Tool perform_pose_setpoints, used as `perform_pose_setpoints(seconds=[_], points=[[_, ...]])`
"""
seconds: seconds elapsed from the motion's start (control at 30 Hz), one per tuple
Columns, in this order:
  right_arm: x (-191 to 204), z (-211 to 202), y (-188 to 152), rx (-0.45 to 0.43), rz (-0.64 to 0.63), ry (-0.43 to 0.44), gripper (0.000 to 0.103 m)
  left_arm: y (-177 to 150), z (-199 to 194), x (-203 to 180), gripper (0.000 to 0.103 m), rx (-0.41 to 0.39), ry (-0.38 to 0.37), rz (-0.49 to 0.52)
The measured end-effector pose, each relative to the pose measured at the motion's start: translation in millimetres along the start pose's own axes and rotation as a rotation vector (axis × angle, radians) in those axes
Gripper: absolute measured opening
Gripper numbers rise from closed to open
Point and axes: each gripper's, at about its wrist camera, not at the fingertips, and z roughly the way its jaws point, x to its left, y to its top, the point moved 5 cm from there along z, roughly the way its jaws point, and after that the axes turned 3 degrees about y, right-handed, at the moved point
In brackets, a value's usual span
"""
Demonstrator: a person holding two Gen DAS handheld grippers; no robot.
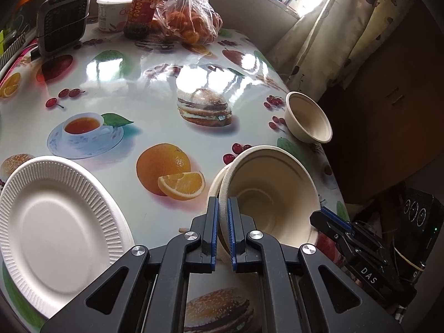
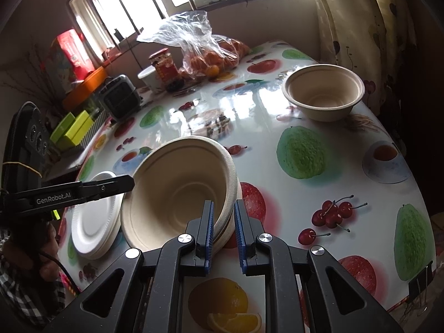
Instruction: Organize plates and bowls
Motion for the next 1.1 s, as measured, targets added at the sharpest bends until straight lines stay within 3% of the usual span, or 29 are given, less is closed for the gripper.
perform_pose_setpoints(seconds=[1.1], points=[[-3,11,-7,0.02,0.005,-0.005,0.016,-4,13,7,0.007,0.026,0.021,-0.007]])
